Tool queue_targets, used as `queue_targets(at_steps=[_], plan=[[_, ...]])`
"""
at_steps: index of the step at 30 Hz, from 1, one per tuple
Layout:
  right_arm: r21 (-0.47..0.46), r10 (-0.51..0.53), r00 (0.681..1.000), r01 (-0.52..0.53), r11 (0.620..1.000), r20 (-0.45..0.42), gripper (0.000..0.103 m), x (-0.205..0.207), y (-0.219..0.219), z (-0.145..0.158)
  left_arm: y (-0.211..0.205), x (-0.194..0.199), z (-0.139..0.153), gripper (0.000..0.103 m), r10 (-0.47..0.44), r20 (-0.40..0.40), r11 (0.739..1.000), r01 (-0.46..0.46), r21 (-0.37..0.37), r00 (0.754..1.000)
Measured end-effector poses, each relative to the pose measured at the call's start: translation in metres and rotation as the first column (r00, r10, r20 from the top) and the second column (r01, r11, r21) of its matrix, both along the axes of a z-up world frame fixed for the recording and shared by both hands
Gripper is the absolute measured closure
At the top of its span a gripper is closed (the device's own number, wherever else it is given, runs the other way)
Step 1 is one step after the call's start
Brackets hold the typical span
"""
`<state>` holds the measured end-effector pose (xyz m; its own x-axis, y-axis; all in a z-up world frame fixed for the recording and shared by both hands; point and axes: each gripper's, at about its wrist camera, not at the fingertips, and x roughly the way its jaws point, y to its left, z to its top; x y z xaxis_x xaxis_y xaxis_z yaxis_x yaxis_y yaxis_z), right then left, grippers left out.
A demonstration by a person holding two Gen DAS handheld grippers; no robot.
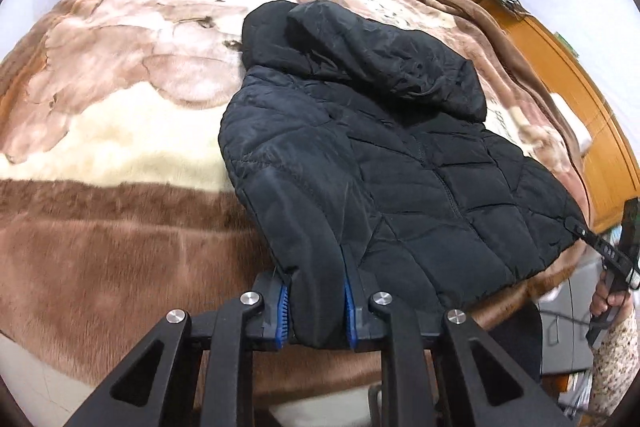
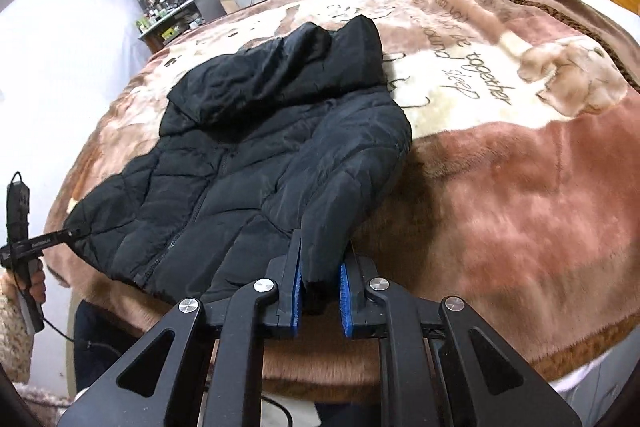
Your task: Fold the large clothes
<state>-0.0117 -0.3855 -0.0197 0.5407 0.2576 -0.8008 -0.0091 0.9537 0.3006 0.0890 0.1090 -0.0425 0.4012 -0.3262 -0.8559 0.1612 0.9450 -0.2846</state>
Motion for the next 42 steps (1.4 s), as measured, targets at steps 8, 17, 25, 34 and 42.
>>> queue_targets(at_steps=[8,17,25,34,42], plan=[[0.0,0.028,1.0,-0.028,1.0,0.003,0.088,-0.021,0.001,0.016,0.007,-0.022,0.013,0.082,-0.014,-0.019,0.999,0.013,-0.046,1.0],[0.026,0.035,0.998,-0.036,0.999,0.057,0.088,0.02,0.001,0.047,0.013,0.022,0.047,0.082,0.013,0.023,0.994,-0.01,-0.113,1.0],[0.018,0.014,0.998,-0.016,1.0,0.064,0.088,0.072,0.0,0.058,0.001,0.079,0.069,0.08,0.028,0.062,0.993,-0.021,-0.113,0.998],[-0.012,-0.023,0.997,0.024,1.0,0.072,0.088,0.133,0.0,0.061,-0.007,0.142,0.069,0.079,0.085,0.077,0.991,-0.077,-0.108,0.993],[-0.01,-0.114,0.993,0.114,0.993,0.01,0.085,0.207,-0.012,0.037,-0.011,0.209,0.052,0.041,0.196,0.093,0.981,-0.196,-0.008,0.976]])
